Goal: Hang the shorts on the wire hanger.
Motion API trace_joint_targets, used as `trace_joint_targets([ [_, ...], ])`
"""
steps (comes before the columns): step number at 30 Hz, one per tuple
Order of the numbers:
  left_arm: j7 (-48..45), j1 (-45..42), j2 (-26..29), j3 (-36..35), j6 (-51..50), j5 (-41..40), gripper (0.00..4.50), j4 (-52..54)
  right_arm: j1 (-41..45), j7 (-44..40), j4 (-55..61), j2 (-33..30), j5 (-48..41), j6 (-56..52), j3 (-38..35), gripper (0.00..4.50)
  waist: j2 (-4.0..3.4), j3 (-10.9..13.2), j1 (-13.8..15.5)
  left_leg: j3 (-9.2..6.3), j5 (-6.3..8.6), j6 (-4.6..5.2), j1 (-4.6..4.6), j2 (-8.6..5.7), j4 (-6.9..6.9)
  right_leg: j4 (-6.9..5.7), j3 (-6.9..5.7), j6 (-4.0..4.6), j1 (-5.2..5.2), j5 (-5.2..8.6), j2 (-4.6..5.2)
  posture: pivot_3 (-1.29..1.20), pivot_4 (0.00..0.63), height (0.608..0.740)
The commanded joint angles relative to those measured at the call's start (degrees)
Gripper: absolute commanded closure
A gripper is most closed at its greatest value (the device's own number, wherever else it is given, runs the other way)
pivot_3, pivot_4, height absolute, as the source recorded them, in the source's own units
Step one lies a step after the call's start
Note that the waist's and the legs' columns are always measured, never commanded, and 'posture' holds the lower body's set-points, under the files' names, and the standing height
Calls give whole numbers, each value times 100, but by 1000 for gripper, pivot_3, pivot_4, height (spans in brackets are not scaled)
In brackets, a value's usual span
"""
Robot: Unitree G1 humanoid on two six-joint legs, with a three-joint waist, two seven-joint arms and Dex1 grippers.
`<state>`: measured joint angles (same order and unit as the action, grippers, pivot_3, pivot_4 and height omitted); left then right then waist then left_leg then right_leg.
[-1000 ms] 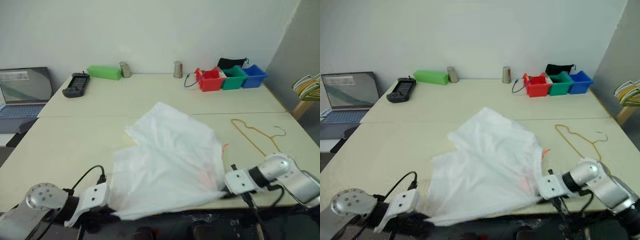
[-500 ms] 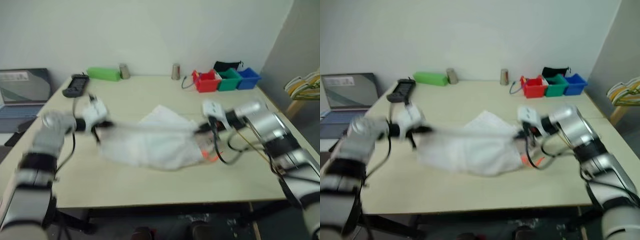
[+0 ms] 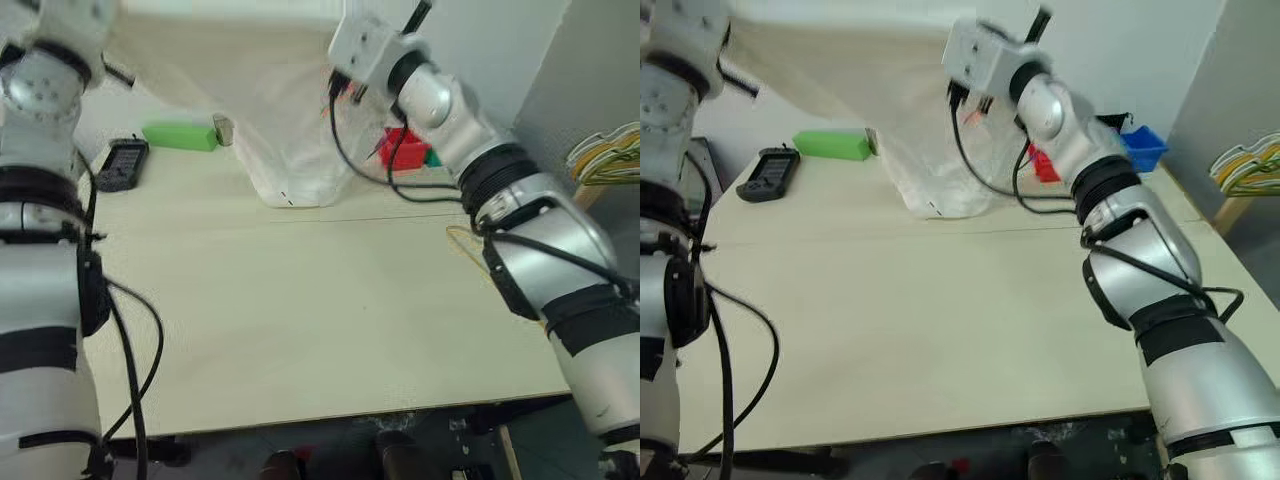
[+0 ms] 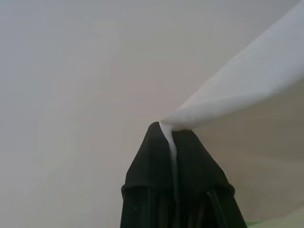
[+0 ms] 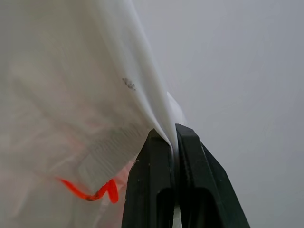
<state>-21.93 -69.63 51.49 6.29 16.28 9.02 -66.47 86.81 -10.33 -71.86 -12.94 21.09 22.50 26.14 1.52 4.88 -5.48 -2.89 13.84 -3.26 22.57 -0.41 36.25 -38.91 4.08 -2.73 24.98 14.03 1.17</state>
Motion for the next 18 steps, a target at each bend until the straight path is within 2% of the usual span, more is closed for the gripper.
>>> trace_joint_targets([
  [1,-1861,2263,416,-175,-893,-623,4460,1371,-1247,-1839,-31,-173,20,135,162,4500,3,-30,-23,-4,1,1,-57,6,-4,-1,-2,2,-61,3,-8,96,1,740],
  [3,-2733,3986,658,-180,-1165,-1070,4460,3109,-1904,-2670,291,-377,111,147,344,4500,11,-34,-35,-21,0,5,-92,7,-2,-8,-9,7,-98,4,-12,109,3,740],
  [6,-3386,5870,944,-470,-1864,-1652,4460,5194,-2723,-3926,1158,-852,112,-38,519,4500,13,-32,65,-52,-1,3,-44,13,47,-15,-27,23,-77,-7,-12,112,6,740],
  [8,-3458,6531,1029,-619,-2209,-1794,4460,5951,-3163,-4509,1883,-1165,101,-258,564,4500,-2,-30,168,-106,0,3,-12,38,77,-16,-57,26,-76,-8,0,110,6,740],
  [9,-3458,6745,1066,-658,-2341,-1820,4460,6206,-3346,-4733,2221,-1297,71,-415,561,4500,-5,-32,243,-102,-2,7,-31,8,73,-13,-52,25,-93,-8,-2,106,5,740],
  [11,-3511,7094,1115,-678,-2566,-1846,4460,6646,-3833,-5293,3188,-1630,-75,-792,528,4500,-2,-35,321,-95,-5,12,-125,14,69,-4,-72,17,-185,22,-17,102,5,740],
  [14,-3706,7410,1169,-650,-2841,-1935,4460,7172,-4596,-6186,4834,-2195,-450,-1447,419,4500,-8,-34,410,-91,-4,12,-272,23,50,-4,-68,113,-316,84,-20,90,6,740],
  [18,-4455,8216,1548,-791,-3211,-2429,4460,8315,-5403,-7108,6697,-3011,-1004,-2126,299,4500,0,-42,454,-76,-4,11,-270,30,53,-3,-61,114,-324,89,-16,75,8,740],
])
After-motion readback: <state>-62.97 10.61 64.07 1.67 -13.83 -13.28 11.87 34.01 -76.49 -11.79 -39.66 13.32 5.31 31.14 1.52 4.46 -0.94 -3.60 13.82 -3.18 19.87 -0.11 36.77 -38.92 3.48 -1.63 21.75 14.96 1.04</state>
